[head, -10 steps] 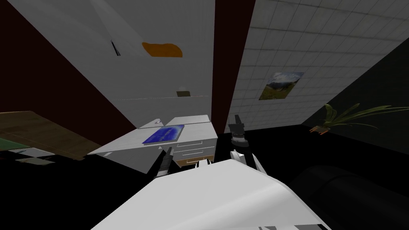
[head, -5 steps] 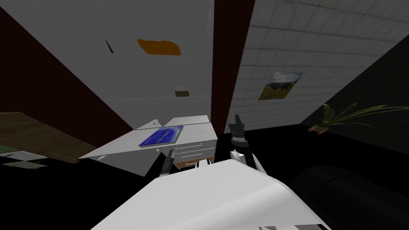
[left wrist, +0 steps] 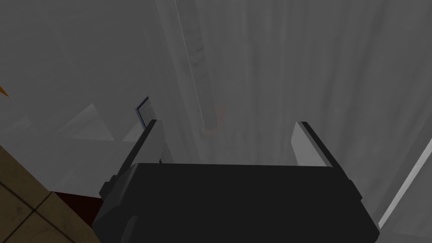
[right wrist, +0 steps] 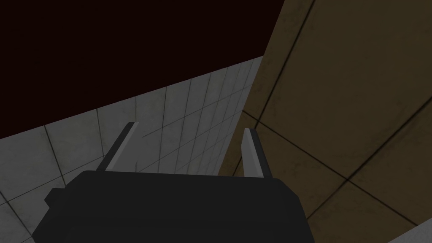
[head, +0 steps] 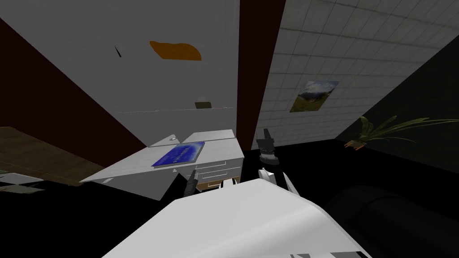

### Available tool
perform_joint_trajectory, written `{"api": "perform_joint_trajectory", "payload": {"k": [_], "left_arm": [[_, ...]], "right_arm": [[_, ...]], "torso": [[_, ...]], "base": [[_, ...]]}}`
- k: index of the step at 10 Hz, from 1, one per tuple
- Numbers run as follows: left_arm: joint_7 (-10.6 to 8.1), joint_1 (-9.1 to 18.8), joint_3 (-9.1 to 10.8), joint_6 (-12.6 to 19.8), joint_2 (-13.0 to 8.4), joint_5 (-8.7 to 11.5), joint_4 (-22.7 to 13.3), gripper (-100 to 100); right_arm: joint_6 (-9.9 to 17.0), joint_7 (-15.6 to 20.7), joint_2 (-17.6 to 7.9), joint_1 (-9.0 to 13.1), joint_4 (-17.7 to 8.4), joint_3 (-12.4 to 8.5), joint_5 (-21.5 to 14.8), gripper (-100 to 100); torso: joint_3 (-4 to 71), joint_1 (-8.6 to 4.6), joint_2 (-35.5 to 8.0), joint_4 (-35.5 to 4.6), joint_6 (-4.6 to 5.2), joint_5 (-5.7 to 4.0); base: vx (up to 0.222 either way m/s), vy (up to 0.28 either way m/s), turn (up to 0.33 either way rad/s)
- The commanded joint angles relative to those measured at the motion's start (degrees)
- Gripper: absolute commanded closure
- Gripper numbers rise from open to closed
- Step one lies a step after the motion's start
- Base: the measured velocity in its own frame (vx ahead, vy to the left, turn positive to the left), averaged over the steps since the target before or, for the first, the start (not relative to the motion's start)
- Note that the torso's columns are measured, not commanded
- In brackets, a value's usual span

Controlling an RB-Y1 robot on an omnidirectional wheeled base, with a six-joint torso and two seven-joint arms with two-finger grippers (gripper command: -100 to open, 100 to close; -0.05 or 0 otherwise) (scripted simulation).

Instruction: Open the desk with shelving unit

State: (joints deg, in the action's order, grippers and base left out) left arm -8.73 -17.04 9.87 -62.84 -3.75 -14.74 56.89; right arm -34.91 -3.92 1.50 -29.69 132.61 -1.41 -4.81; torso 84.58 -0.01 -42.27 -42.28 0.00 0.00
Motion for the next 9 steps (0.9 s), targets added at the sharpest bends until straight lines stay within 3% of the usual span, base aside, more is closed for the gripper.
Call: {"api": "perform_joint_trajectory", "payload": {"k": [1, 3, 4, 5, 7, 9], "left_arm": [[-0.64, 0.6, 0.12, 1.4, -0.5, 0.2, 0.8, -100], [-1.45, 1.3, 0.25, 3.4, -1.2, 0.4, 2.1, -100], [-1.08, 1.3, 0.24, 2.5, -1.0, 0.4, 1.4, -100], [-0.48, 0.5, 0.09, 1.0, -0.4, 0.1, 0.6, 100], [-0.40, 0.9, 0.12, 0.2, -0.3, 0.2, 0.6, 100], [0.27, 5.2, -0.86, 0.8, -1.0, 1.2, -3.2, 100]], "right_arm": [[0.0, 0.0, 0.0, 0.0, 0.0, 0.0, 0.0, 0], [0.0, 0.0, 0.0, 0.0, 0.0, 0.0, 0.0, 0], [0.0, 0.0, 0.0, 0.0, 0.0, 0.0, 0.0, 0], [0.0, 0.0, 0.0, 0.0, 0.0, 0.0, 0.0, 0], [0.0, 0.0, 0.0, 0.0, 0.0, 0.0, 0.0, 0], [0.0, 0.0, 0.0, 0.0, 0.0, 0.0, 0.0, 0]], "torso": [[0.0, 0.03, -0.1, 0.0, -0.01, 0.00], [0.0, -0.05, 0.0, 0.0, 0.00, -0.01], [0.0, -0.05, 0.0, 0.0, 0.00, -0.01], [0.0, 0.05, 0.0, 0.0, -0.01, 0.01], [0.0, 0.39, 0.1, 0.3, -0.03, 0.33], [0.0, 0.18, 0.1, 0.2, -0.02, 0.14]], "base": [[0.012, -0.022, -0.011], [0.019, -0.036, -0.013], [0.010, -0.020, -0.001], [-0.014, 0.022, 0.020], [-0.011, 0.028, -0.003], [-0.093, -0.013, 0.071]]}}
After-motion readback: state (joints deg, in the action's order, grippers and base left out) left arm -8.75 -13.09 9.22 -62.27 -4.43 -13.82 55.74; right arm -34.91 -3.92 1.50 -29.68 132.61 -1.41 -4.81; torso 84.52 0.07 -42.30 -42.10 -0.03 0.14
